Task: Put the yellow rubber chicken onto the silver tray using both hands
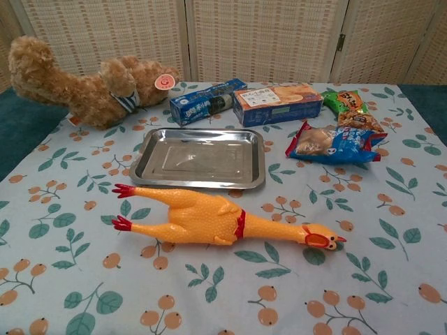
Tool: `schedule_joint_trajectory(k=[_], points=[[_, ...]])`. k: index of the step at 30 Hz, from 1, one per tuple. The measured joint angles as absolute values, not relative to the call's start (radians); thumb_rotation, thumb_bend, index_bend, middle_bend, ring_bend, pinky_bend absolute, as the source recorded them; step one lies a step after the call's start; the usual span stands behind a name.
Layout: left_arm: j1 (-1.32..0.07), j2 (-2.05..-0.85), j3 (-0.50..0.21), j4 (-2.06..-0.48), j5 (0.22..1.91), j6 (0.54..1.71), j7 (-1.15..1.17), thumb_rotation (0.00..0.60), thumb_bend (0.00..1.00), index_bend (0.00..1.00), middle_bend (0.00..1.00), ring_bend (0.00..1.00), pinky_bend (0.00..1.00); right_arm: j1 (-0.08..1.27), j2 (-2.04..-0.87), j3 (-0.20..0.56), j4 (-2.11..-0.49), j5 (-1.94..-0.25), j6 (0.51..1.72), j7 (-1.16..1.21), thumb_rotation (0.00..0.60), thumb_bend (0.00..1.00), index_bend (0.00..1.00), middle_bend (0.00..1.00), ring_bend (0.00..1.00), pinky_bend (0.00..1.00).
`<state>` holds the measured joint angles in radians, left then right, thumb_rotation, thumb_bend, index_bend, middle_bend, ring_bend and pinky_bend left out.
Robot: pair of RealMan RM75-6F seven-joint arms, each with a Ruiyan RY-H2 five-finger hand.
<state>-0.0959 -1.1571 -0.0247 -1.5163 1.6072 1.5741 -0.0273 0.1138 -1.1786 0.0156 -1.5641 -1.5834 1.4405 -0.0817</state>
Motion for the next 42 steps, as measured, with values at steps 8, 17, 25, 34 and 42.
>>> schedule_joint_trajectory(k=[8,17,25,34,42], points=[[-0.093,-1.161,-0.026,-1.536,1.595,1.564,0.000,0.600,0.31,0.00,0.00,0.00,0.00,0.118,-1.180,0.002,-1.597,-1.577,1.410,-0.114,0.600,0.10,0.00,0.00,0.00,0.00],[-0.109,-1.168,-0.029,-1.521,1.597,1.545,-0.016,0.600,0.31,0.00,0.00,0.00,0.00,0.191,-1.220,-0.009,-1.761,-1.576,1.261,-0.218,0.600,0.11,0.07,0.05,0.00,0.01],[-0.110,-1.151,-0.021,-1.524,1.598,1.533,-0.060,0.600,0.31,0.00,0.00,0.00,0.00,0.272,-1.358,0.025,-1.866,-1.447,1.142,-0.488,0.600,0.12,0.23,0.17,0.03,0.10],[-0.111,-1.126,-0.016,-1.517,1.599,1.529,-0.129,0.600,0.31,0.00,0.00,0.00,0.00,0.374,-1.679,0.090,-1.815,-1.238,1.114,-0.815,0.600,0.18,0.32,0.22,0.09,0.15],[-0.105,-1.116,-0.015,-1.502,1.599,1.540,-0.172,0.600,0.31,0.00,0.00,0.00,0.00,0.440,-1.833,0.127,-1.695,-1.144,1.147,-0.911,0.600,0.20,0.33,0.23,0.11,0.17]])
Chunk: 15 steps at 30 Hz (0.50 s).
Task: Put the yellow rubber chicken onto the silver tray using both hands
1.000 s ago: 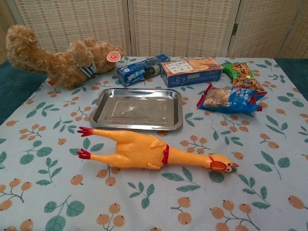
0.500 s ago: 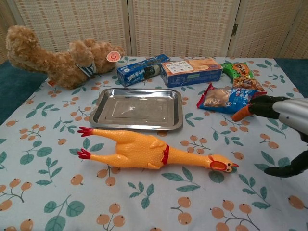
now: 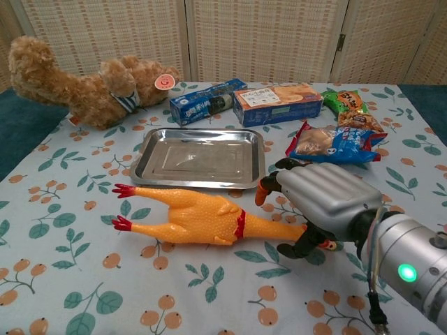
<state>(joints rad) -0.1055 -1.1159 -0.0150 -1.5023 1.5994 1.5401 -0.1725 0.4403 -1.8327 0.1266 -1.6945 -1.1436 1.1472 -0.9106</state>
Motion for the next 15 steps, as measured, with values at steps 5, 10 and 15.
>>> schedule_joint_trajectory(k=[5,10,15], points=[[-0.107,-1.113,-0.014,-1.500,1.593,1.529,-0.177,0.600,0.31,0.00,0.00,0.00,0.00,0.459,-1.857,0.138,-1.661,-1.099,1.155,-0.919,0.600,0.20,0.34,0.23,0.12,0.18],[-0.114,-1.113,-0.013,-1.499,1.590,1.515,-0.179,0.600,0.31,0.00,0.00,0.00,0.00,0.482,-1.882,0.140,-1.621,-1.048,1.144,-0.928,0.600,0.21,0.41,0.27,0.17,0.24],[-0.118,-1.114,-0.014,-1.492,1.591,1.511,-0.187,0.600,0.32,0.00,0.00,0.00,0.00,0.500,-1.907,0.138,-1.583,-1.022,1.147,-0.930,0.600,0.22,0.56,0.38,0.36,0.46]])
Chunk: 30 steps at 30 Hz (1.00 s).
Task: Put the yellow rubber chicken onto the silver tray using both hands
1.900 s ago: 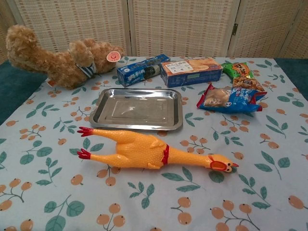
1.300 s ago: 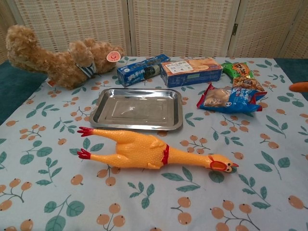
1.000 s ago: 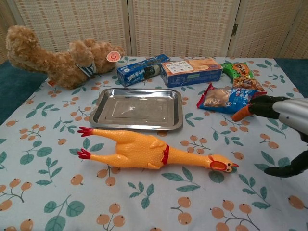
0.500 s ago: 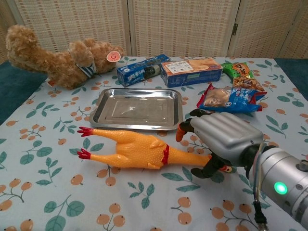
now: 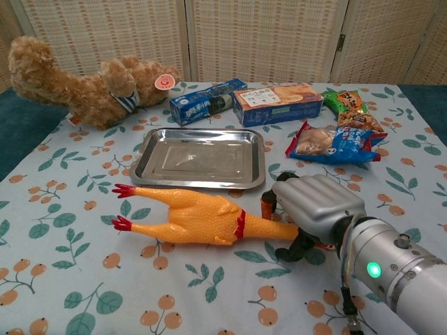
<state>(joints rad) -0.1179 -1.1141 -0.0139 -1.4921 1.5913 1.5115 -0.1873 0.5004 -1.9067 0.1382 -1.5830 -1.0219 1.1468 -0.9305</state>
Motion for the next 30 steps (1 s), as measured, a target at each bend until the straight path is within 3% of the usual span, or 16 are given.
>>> schedule_joint_trajectory(k=[3,6,16,22,30], points=[[-0.120,-1.112,-0.014,-1.492,1.588,1.506,-0.190,0.600,0.32,0.00,0.00,0.00,0.00,0.505,-1.915,0.136,-1.574,-1.029,1.159,-0.925,0.600,0.22,0.67,0.47,0.51,0.59],[-0.121,-1.111,-0.012,-1.494,1.587,1.500,-0.188,0.600,0.32,0.00,0.00,0.00,0.00,0.507,-1.921,0.131,-1.567,-1.063,1.178,-0.904,0.600,0.23,0.76,0.53,0.59,0.68],[-0.122,-1.111,-0.008,-1.502,1.596,1.502,-0.169,0.600,0.33,0.00,0.00,0.00,0.00,0.509,-1.902,0.116,-1.600,-1.191,1.227,-0.799,0.600,0.24,0.86,0.61,0.66,0.72],[-0.127,-1.122,0.004,-1.488,1.658,1.533,-0.223,0.600,0.33,0.00,0.00,0.00,0.07,0.516,-1.858,0.119,-1.669,-1.244,1.235,-0.763,0.600,0.24,0.87,0.62,0.67,0.74],[-0.180,-1.125,0.041,-1.508,1.777,1.510,-0.345,0.600,0.32,0.00,0.01,0.00,0.13,0.562,-1.832,0.200,-1.732,-1.179,1.203,-0.782,0.600,0.24,0.87,0.62,0.68,0.74]])
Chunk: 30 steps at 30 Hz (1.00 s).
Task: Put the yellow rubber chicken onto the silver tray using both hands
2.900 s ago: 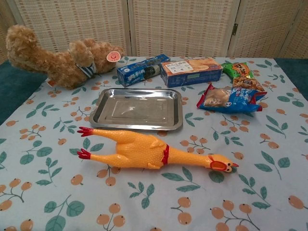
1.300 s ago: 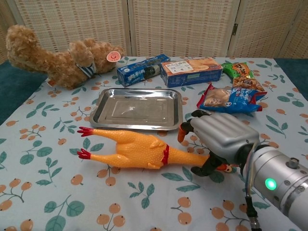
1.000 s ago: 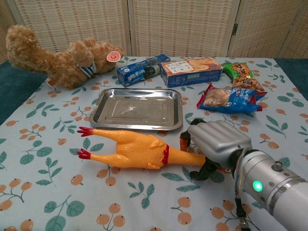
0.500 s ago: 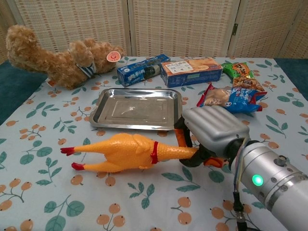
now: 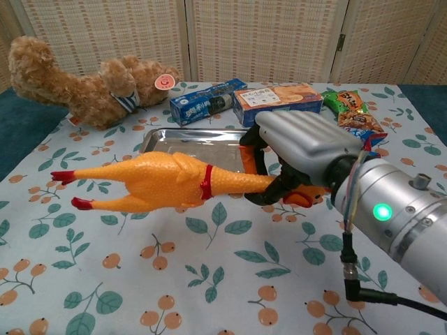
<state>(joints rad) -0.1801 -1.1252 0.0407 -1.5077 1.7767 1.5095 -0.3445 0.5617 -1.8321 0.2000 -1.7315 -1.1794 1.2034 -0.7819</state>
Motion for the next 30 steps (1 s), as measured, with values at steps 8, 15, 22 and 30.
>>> schedule_joint_trajectory(k=[8,15,22,30], points=[[-0.284,-1.084,0.033,-1.714,1.753,1.306,-0.153,0.600,0.29,0.00,0.00,0.00,0.10,0.614,-1.877,0.243,-1.738,-1.140,1.201,-0.805,0.600,0.24,0.87,0.62,0.68,0.74],[-0.385,-1.060,0.003,-1.873,1.598,1.091,-0.058,0.600,0.28,0.00,0.00,0.00,0.08,0.645,-1.909,0.262,-1.724,-1.120,1.214,-0.822,0.600,0.24,0.87,0.62,0.69,0.74],[-0.453,-1.073,-0.038,-1.920,1.487,1.008,-0.039,0.600,0.28,0.00,0.00,0.00,0.07,0.662,-1.931,0.268,-1.718,-1.115,1.225,-0.803,0.600,0.24,0.88,0.63,0.69,0.74],[-0.478,-1.110,-0.055,-1.916,1.444,0.986,-0.028,0.600,0.27,0.00,0.00,0.00,0.09,0.674,-1.947,0.269,-1.711,-1.116,1.231,-0.788,0.600,0.24,0.88,0.63,0.70,0.74]])
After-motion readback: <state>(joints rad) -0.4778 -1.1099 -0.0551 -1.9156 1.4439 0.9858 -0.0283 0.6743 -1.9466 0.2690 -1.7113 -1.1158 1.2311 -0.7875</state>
